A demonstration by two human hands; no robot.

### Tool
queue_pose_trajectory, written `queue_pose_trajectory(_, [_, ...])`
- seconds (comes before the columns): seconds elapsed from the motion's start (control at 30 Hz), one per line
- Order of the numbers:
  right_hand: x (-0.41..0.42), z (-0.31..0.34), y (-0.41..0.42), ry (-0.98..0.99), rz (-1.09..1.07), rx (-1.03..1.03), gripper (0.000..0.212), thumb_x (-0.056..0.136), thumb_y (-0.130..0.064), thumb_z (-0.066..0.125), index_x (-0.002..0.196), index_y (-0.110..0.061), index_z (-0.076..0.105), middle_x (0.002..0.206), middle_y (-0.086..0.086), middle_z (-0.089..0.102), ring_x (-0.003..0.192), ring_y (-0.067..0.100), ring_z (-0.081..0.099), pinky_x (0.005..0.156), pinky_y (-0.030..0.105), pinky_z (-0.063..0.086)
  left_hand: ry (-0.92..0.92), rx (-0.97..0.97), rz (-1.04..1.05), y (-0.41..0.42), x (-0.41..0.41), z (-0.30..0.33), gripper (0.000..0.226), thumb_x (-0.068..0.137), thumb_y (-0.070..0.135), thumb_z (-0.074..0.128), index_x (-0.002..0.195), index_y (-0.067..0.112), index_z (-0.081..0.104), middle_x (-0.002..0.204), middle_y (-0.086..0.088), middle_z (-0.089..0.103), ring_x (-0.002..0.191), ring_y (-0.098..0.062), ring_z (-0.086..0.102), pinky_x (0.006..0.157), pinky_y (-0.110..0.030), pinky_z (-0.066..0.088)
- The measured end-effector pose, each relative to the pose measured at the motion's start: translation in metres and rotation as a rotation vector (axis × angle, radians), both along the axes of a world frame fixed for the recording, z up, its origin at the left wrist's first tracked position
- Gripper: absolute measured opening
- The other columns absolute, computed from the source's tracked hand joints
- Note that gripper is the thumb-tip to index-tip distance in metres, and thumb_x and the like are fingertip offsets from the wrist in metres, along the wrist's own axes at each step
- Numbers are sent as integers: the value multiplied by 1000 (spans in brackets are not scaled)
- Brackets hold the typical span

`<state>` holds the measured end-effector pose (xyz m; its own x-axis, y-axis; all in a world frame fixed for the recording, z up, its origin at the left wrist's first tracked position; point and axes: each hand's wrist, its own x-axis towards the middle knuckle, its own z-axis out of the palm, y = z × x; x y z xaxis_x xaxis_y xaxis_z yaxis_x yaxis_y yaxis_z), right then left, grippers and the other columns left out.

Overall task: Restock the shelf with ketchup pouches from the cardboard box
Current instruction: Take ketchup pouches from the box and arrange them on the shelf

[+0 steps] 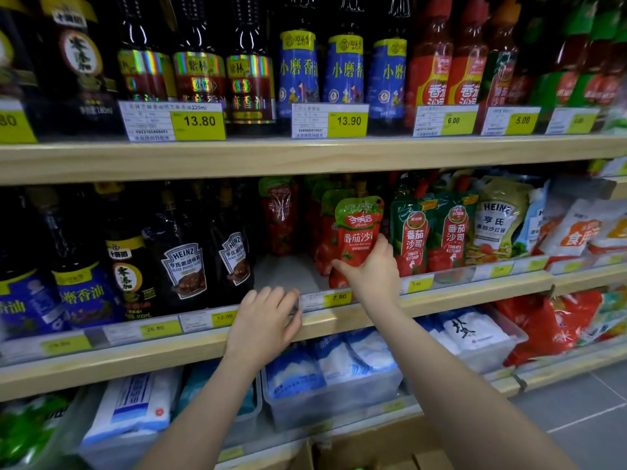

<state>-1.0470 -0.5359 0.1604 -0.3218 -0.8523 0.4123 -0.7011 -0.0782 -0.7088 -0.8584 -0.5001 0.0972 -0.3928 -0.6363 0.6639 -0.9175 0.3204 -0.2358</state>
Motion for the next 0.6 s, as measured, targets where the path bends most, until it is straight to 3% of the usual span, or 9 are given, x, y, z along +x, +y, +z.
queue_pose_trajectory(0.13, [-4,-8,4,0,23,-31,88,66,-38,79,134,-7,32,128,12,44,117,31,48,94,45,46,7,-9,-5,1,0,-2,32,87,38,42,104,16,58,80,0,57,71,-21,55,61,-33,41])
queue_pose_trajectory(0.3, [-4,-7,3,8,25,-24,84,67,-37,80,131,-5,36,125,12,45,112,30,51,89,42,47,4,4,9,0,0,-1,34,87,39,39,106,16,58,81,0,58,72,-20,56,62,-33,41])
queue_pose_trajectory(0.47, [-14,-1,16,-48,111,-11,87,68,-36,79,136,-7,32,131,11,42,116,26,49,94,35,42,41,70,18,10,-4,6,39,88,39,37,109,16,60,86,0,59,76,-21,57,65,-33,42])
queue_pose_trajectory(0.6, [-36,-15,49,-56,260,-26,68,78,-36,70,134,-13,38,128,6,46,115,18,48,94,28,41,248,46,-88,33,-12,-19,45,83,33,50,122,10,54,118,-7,58,106,-24,50,98,-42,36])
